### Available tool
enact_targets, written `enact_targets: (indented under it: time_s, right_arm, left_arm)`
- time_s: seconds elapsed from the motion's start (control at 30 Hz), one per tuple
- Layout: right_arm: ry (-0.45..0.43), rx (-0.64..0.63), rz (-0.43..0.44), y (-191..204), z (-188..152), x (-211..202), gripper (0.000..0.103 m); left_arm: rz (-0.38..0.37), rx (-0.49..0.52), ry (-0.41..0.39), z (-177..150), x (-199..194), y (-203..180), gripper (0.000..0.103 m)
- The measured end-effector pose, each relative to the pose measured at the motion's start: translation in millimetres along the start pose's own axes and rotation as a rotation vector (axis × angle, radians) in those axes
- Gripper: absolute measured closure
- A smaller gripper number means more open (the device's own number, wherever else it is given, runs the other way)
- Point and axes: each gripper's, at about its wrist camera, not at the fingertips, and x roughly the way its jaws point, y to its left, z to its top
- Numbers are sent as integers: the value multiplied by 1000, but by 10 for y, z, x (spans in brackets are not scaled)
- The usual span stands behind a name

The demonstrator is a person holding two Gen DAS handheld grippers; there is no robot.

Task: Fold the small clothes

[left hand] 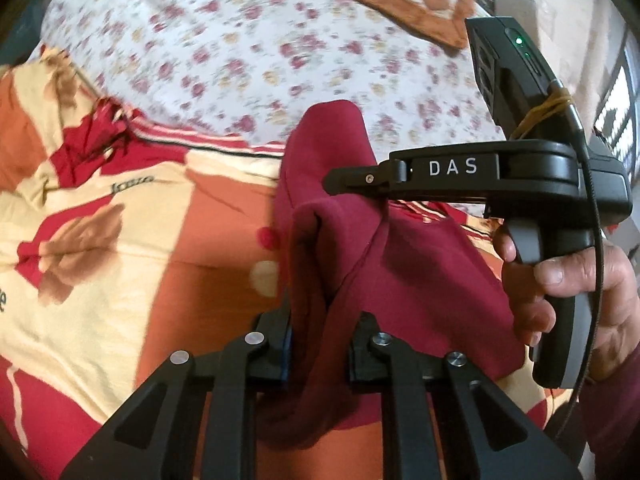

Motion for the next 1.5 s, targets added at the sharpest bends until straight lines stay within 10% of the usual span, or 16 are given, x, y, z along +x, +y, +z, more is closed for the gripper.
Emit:
enact_targets:
  time_s: [0.73, 1.07, 1.2, 1.5]
  right_arm:
    - [-75, 173, -145, -1716, -671, -1158, 87]
    - [-36, 360, -140, -2224, -1105, -896, 68]
    - [-90, 315, -255, -2061, -1189, -1279, 65]
    - [-116, 179, -113, -1410, -1438, -1350, 65]
  left_arm:
    - [-131, 244, 177, -60, 760, -2071, 103]
    - [-251, 287, 233, -254, 467, -1948, 84]
    - [-143, 333, 158, -258, 180, -1622, 84]
    - [-9, 181, 205, -315, 523, -1109, 84]
